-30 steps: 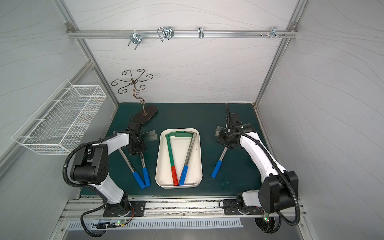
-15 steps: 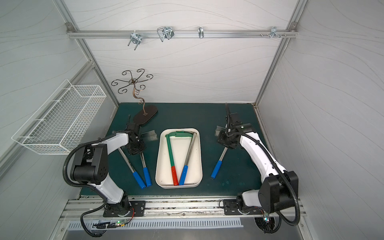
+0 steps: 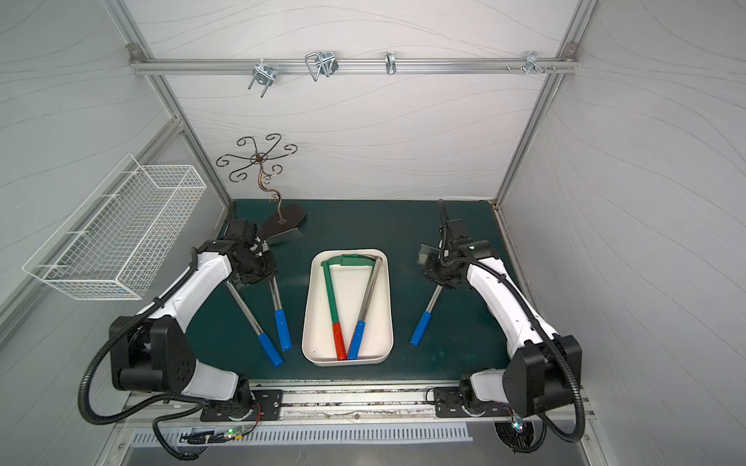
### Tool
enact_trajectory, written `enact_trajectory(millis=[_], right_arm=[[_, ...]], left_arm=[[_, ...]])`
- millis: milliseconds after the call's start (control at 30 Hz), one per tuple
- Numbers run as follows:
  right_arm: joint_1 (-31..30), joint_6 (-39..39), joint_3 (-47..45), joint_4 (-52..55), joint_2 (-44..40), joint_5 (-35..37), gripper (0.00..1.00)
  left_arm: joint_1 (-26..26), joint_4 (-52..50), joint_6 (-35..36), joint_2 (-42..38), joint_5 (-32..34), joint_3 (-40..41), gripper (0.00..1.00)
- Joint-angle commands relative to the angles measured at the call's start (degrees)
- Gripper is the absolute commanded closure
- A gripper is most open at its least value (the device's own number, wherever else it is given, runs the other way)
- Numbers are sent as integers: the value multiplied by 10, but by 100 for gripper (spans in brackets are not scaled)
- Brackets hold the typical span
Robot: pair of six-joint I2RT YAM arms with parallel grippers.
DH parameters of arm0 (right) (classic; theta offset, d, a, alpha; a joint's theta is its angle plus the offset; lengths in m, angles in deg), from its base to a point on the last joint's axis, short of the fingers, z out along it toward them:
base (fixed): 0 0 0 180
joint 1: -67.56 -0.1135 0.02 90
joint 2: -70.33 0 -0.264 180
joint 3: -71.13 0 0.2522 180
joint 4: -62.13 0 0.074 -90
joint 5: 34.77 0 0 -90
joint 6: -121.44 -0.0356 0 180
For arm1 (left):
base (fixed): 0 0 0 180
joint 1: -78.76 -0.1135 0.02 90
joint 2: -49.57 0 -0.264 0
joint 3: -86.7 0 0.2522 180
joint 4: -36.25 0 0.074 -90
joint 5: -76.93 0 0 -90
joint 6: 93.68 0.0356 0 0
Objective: Put the small hoe into the storage box
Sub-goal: Pick up the hoe from the center of the board, then place the hoe in the storage box.
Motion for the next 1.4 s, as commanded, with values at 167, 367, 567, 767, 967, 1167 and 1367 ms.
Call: enact_trajectory(millis=[167,367,567,767,967,1167,1367], right_arm=[[3,9,5,17,-16,13,52],[3,17,3,24,-21,19,52],[4,20,-7,24,-32,15,52],[5,26,-9,25,-30,14,52],[6,27,-10,25,-27,12,52],[7,27,-11,22,-24,9,52],[6,30,-12,25,-25,12,52]], left_arm=[[104,-93,-34,-12,3,-89,100],[199,-78,-91,48,17,-146,100],[244,-42,-122,129,10,-177,100],[247,-4,-144,174,0,-174,100],[247,4,-156,193,3,-163,100],[247,-1,-155,212,6,-159,100],[247,-11,-148,214,11,-156,100]])
